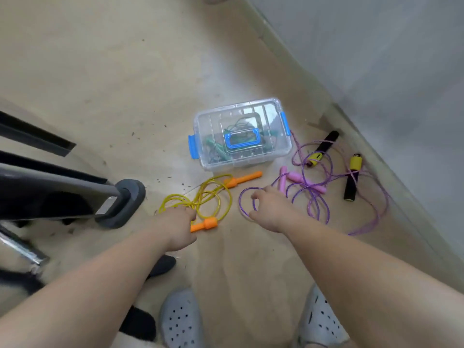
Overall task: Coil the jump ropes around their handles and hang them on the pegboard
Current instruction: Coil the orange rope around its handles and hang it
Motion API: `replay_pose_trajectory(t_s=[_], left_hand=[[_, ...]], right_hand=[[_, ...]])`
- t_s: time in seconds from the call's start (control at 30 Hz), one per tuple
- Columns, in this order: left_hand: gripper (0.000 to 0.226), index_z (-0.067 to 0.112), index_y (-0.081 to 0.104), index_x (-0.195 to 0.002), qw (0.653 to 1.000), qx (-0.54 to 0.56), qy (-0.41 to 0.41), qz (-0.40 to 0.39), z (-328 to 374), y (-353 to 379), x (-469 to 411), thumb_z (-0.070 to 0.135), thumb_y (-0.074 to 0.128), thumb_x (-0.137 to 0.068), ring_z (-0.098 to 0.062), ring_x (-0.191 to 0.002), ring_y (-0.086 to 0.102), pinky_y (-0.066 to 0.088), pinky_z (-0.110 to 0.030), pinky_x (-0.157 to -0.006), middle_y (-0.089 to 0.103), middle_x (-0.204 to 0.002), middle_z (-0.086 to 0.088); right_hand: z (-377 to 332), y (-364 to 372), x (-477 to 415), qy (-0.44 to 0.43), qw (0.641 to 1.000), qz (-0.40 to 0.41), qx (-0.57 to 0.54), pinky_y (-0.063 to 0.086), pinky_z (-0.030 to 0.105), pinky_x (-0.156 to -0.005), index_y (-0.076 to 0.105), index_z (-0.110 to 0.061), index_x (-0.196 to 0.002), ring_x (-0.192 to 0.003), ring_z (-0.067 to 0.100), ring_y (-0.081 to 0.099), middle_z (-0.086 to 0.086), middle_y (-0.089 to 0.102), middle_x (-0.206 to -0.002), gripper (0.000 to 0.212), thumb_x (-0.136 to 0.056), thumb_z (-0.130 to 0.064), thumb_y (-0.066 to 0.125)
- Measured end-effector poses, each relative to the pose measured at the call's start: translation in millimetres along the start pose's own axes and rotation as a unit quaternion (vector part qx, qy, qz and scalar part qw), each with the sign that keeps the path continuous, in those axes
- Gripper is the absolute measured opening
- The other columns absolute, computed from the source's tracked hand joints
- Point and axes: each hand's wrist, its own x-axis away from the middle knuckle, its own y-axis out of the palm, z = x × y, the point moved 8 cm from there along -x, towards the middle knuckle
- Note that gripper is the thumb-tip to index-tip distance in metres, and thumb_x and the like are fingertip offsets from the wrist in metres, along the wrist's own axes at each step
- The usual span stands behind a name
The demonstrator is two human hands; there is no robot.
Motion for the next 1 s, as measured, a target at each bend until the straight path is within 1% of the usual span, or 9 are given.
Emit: replay_pose_trajectory(t_s=[0.17, 0.27, 0.4, 0.5, 0.6, 0.73, 0.83, 0.9, 1.0], left_hand=[[0.051, 0.023, 0.050, -0.137, 0.996, -0.073, 0.023, -0.045, 11.5, 42.4, -85.8, 0.045, 0.058, -0.092, -0.028, -0.121, 0.056, 0.048, -0.034, -0.087, 0.056, -0.132, -0.006], [0.054, 0.025, 0.048, -0.140, 0.996, -0.067, -0.010, -0.054, 6.3, 62.5, -119.5, 0.042, 0.061, -0.091, -0.026, -0.122, 0.057, 0.044, -0.031, -0.080, 0.055, -0.135, -0.005], [0.049, 0.024, 0.046, -0.134, 0.997, -0.026, -0.066, -0.018, 2.2, 82.6, -137.1, 0.029, 0.064, -0.089, -0.031, -0.126, 0.053, 0.049, -0.040, -0.097, 0.046, -0.135, -0.009], [0.037, 0.024, 0.047, -0.133, 0.996, -0.044, -0.064, 0.033, 8.5, 90.2, -138.2, 0.011, 0.044, -0.099, -0.033, -0.125, 0.052, 0.049, -0.042, -0.095, 0.045, -0.134, -0.010], [0.035, 0.026, 0.049, -0.131, 0.997, -0.037, -0.042, 0.048, 7.4, 94.5, -141.8, 0.011, 0.036, -0.102, -0.035, -0.121, 0.054, 0.048, -0.043, -0.092, 0.046, -0.132, -0.011], [0.021, 0.020, 0.052, -0.120, 0.994, 0.062, -0.064, 0.061, -9.8, 78.5, -133.1, 0.020, 0.048, -0.099, -0.037, -0.114, 0.061, 0.048, -0.040, -0.089, 0.062, -0.122, -0.014], [0.020, 0.014, 0.055, -0.113, 0.976, 0.172, -0.093, 0.095, -18.1, 45.3, -95.6, 0.021, 0.055, -0.094, -0.040, -0.107, 0.063, 0.047, -0.038, -0.080, 0.067, -0.112, -0.019], [0.008, 0.013, 0.056, -0.097, 0.944, 0.286, -0.110, 0.125, -14.2, 18.5, -50.3, 0.018, 0.058, -0.091, -0.038, -0.098, 0.062, 0.044, -0.038, -0.073, 0.067, -0.102, -0.017], [0.012, 0.010, 0.056, -0.086, 0.856, 0.473, -0.143, 0.149, 0.2, -19.7, 41.9, 0.017, 0.065, -0.083, -0.028, -0.070, 0.054, 0.037, -0.037, -0.061, 0.060, -0.076, -0.007]], right_hand=[[2.1, 25.4, -89.5, -0.022, 0.995, 0.015, 0.096, 0.040, 0.045, -0.108, 0.050, -0.016, -0.138, -0.133, 0.032, 0.039, 0.008, 0.042, -0.146, 0.044, -0.095, -0.024, 0.047], [0.4, 31.9, -125.8, -0.050, 0.990, 0.025, 0.130, 0.035, 0.046, -0.114, 0.042, -0.016, -0.146, -0.143, 0.031, 0.031, 0.007, 0.030, -0.159, 0.053, -0.094, -0.014, 0.047], [1.0, 54.6, -140.1, -0.091, 0.981, 0.029, 0.170, 0.028, 0.046, -0.112, 0.025, -0.024, -0.155, -0.146, 0.030, 0.023, 0.003, 0.028, -0.158, 0.068, -0.093, -0.010, 0.046], [-1.1, 67.8, -144.1, -0.094, 0.963, 0.084, 0.239, 0.033, 0.047, -0.101, 0.038, -0.024, -0.147, -0.126, 0.034, 0.041, 0.007, 0.048, -0.137, 0.055, -0.093, -0.013, 0.042], [-12.0, 72.9, -147.2, -0.092, 0.958, 0.114, 0.248, 0.036, 0.046, -0.098, 0.051, -0.018, -0.130, -0.120, 0.034, 0.047, 0.009, 0.054, -0.129, 0.036, -0.096, -0.013, 0.042], [-24.3, 69.8, -146.3, -0.103, 0.978, 0.091, 0.157, 0.041, 0.043, -0.097, 0.053, -0.012, -0.126, -0.122, 0.035, 0.052, 0.012, 0.056, -0.128, 0.032, -0.097, -0.006, 0.042], [-25.7, 48.7, -108.9, -0.076, 0.996, 0.049, 0.014, 0.044, 0.039, -0.084, 0.052, -0.010, -0.120, -0.113, 0.037, 0.059, 0.016, 0.059, -0.122, 0.022, -0.100, -0.009, 0.044], [-25.2, 24.3, -62.6, -0.040, 0.997, 0.033, -0.051, 0.039, 0.037, -0.074, 0.050, -0.011, -0.116, -0.106, 0.037, 0.062, 0.014, 0.063, -0.115, 0.018, -0.101, -0.019, 0.044], [-26.7, -22.6, 24.4, -0.003, 0.995, 0.020, -0.093, 0.045, 0.039, -0.077, 0.049, -0.019, -0.121, -0.104, 0.033, 0.062, 0.006, 0.064, -0.108, 0.032, -0.099, -0.042, 0.049]])
